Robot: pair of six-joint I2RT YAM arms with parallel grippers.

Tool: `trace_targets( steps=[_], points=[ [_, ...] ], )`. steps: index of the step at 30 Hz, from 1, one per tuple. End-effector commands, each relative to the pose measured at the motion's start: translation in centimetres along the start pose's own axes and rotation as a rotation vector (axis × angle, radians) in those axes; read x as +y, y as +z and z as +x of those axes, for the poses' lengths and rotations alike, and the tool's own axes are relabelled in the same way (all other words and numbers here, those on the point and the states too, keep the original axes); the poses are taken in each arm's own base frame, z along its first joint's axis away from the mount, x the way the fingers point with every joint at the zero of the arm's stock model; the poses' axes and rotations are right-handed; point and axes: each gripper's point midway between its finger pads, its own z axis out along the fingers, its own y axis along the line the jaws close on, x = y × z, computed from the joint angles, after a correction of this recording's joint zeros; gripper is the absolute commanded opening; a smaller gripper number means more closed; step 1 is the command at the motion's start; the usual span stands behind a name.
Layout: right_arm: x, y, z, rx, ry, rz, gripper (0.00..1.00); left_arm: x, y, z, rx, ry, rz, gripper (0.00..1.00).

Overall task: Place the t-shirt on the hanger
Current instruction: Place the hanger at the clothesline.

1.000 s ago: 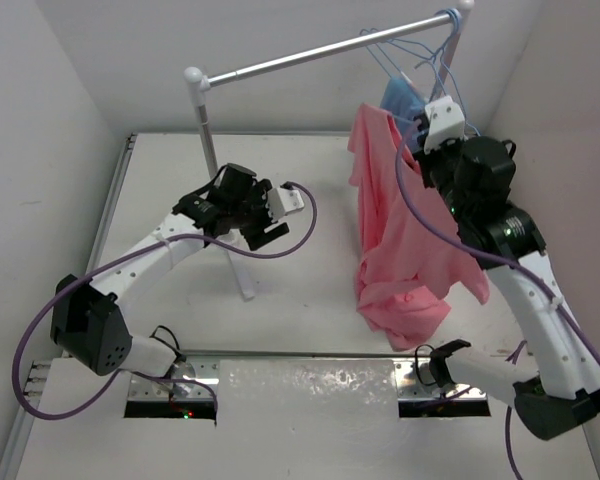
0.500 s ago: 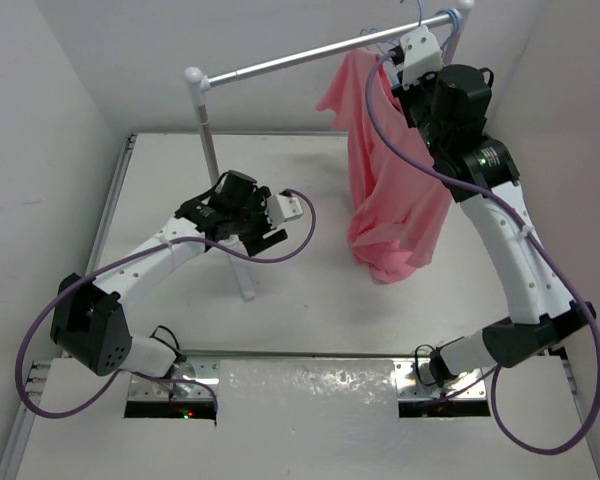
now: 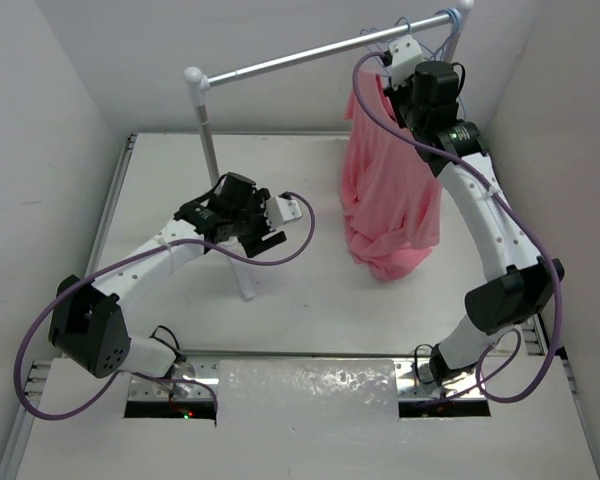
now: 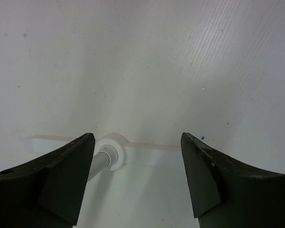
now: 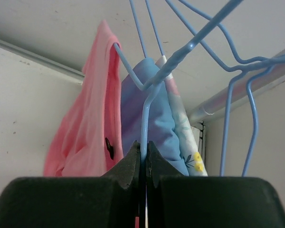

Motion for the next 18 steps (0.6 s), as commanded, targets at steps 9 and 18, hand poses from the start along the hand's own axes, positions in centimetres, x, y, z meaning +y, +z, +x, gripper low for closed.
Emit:
trace_targets(
  steps=[9,18],
  points=[
    [-1.2,-1.3,-0.2,-0.053,0.038,0.050,0.48,0.4,-0.8,-1.0,-0.052,0.026,-0.035,0.70],
    [-3.4,-8.6,-1.6,-0.222,0.098,0.105,0.99,0.7,-0.9,-0.6,-0.037,0.023,-0.059,0.70]
  ],
)
